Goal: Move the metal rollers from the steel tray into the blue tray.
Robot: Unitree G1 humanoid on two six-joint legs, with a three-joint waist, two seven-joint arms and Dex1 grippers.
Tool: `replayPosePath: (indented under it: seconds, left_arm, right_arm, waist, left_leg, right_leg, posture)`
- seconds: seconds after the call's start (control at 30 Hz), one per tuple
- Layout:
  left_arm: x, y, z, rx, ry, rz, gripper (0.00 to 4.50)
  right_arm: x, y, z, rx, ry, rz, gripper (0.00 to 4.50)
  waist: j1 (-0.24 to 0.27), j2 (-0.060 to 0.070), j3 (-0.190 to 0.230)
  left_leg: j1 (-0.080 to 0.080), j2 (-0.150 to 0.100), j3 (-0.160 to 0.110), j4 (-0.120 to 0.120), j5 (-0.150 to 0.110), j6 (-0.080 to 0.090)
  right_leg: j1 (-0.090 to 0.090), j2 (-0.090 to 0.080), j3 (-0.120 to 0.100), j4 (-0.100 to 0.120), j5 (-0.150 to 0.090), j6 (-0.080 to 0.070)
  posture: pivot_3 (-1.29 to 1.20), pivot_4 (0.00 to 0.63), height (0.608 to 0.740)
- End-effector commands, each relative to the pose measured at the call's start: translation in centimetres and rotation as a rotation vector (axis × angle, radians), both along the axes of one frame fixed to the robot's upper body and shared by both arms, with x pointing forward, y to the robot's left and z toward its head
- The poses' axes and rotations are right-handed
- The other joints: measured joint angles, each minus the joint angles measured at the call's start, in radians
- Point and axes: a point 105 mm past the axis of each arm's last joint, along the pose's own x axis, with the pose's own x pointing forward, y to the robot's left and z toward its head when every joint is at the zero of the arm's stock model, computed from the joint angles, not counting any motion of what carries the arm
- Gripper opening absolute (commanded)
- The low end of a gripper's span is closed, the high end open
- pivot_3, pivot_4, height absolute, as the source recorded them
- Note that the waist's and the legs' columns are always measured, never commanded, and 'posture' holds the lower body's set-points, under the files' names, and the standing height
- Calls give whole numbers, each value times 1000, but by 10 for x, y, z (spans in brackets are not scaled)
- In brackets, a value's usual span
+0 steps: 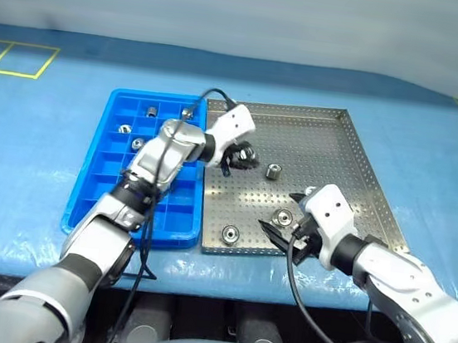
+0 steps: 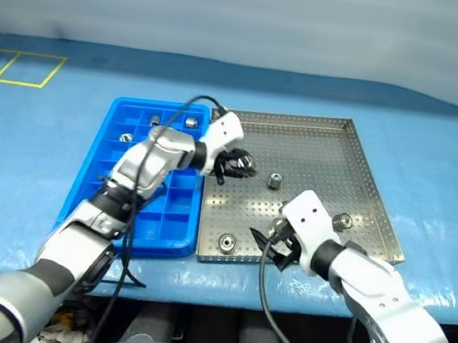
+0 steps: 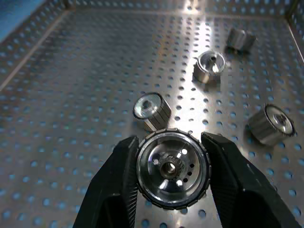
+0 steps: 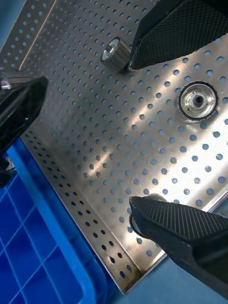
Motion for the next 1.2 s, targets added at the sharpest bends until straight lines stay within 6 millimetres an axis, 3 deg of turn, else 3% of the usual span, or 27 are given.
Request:
replayPosePath:
  seconds: [0.03, 0.13, 0.47, 0.77, 1.03, 1.13, 1.2]
  left_arm:
    - [-2, 28, 21, -83, -79, 185, 1781]
    - [-5, 58, 21, -91, -129, 399, 1781]
    - [-23, 117, 4, -28, -271, 904, 1781]
    - [-33, 156, -18, 151, -296, 1091, 1781]
    - [-37, 172, -40, 241, -221, 1141, 1781]
    - [-37, 168, -46, 235, -194, 1119, 2759]
    - [-34, 159, -38, 172, -206, 1087, 3414]
  right_arm:
    - [5, 16, 8, 28, -37, 64, 4500]
    - [10, 30, 9, 43, -39, 119, 4500]
    - [13, 65, 8, 53, -32, 280, 4500]
    - [12, 71, 6, 57, -21, 320, 4500]
    - [11, 71, 5, 65, -20, 311, 4500]
    - [11, 70, 5, 71, -25, 298, 4500]
    - [11, 68, 7, 75, -30, 285, 4500]
  waist:
    - [4, 0, 0]
    - [18, 0, 0]
    - [84, -1, 0]
    - [105, -1, 0]
    - [108, -1, 0]
    - [108, -1, 0]
    - [109, 0, 0]
  left_leg:
    - [0, 0, -1, 0, 0, 0]
    - [0, 0, -1, 0, 0, 0]
    - [0, -1, -2, 1, 0, 0]
    - [-1, 0, -2, 1, 0, -1]
    - [-1, -1, -1, 1, 0, -1]
    - [-1, -1, -1, 0, 0, -1]
    - [-1, -1, -1, 0, 0, -1]
  right_leg:
    - [0, 0, 0, 0, 0, 0]
    - [1, 2, 1, 0, 0, 0]
    - [2, 1, 0, -1, 1, 1]
    - [1, 1, 0, -1, 1, 0]
    - [1, -2, -3, -1, 0, 0]
    - [1, -3, -3, -1, 0, 0]
    - [1, -3, -3, -1, 0, 0]
  posture:
    - [114, 150, 740]
    - [145, 150, 740]
    - [234, 150, 740]
    - [262, 150, 740]
    - [251, 150, 740]
    - [251, 150, 740]
    - [251, 150, 740]
